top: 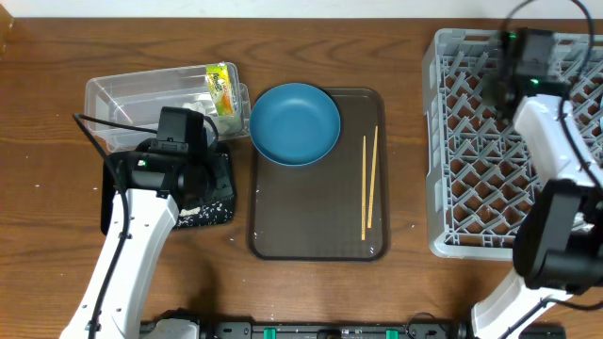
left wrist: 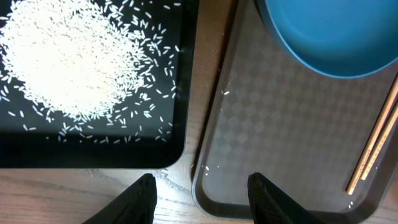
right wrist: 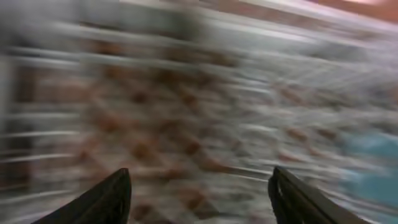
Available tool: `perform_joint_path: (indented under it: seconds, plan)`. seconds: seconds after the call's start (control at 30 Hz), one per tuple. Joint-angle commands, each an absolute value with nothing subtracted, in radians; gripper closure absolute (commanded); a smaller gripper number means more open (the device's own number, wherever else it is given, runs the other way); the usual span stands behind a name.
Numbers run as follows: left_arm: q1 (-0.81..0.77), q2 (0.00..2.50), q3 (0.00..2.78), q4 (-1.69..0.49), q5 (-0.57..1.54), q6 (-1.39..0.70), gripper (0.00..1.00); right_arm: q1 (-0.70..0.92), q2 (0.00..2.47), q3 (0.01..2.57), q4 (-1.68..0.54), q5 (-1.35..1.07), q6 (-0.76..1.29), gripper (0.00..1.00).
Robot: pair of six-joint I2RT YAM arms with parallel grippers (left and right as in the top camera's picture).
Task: Sort waste into correct bins and load items into the dishwasher rack
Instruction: 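Move the right gripper to the blue plate and grasp its rim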
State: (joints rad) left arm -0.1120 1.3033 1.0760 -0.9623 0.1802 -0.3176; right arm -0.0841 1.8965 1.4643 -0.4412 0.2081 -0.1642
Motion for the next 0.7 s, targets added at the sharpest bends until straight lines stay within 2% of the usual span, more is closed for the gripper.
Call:
perform_joint_path:
  seconds: [0.0, 0.1, 0.27, 0.3, 0.47, 0.67]
  plan:
    - [-0.108, 1.301, 1.092, -0.964, 0.175, -0.320, 0.49, -0.004, 1.896, 1.468, -0.468, -0.260, 0.048, 0.32]
    - [-0.108, 1.302, 1.092, -0.964, 0.175, -0.320, 0.49, 0.078, 1.914, 1.468, -0.471, -0.338, 0.146, 0.32]
    - [-0.108, 1.302, 1.091, -0.964, 0.175, -0.320, 0.49, 0.213, 1.951, 1.467, -0.463, -0.263, 0.215, 0.32]
    - [-0.108, 1.302, 1.090, -0.963, 0.175, -0.320, 0.44, 0.239, 1.962, 1.467, -0.458, -0.255, 0.226, 0.32]
    - [-0.108, 1.302, 1.089, -0.964, 0.174, -0.320, 0.44, 0.357, 2.032, 1.467, -0.416, -0.209, 0.330, 0.34]
    - [-0.108, 1.302, 1.089, -0.965, 0.175, -0.320, 0.44, 0.440, 2.089, 1.467, -0.409, -0.041, 0.427, 0.48]
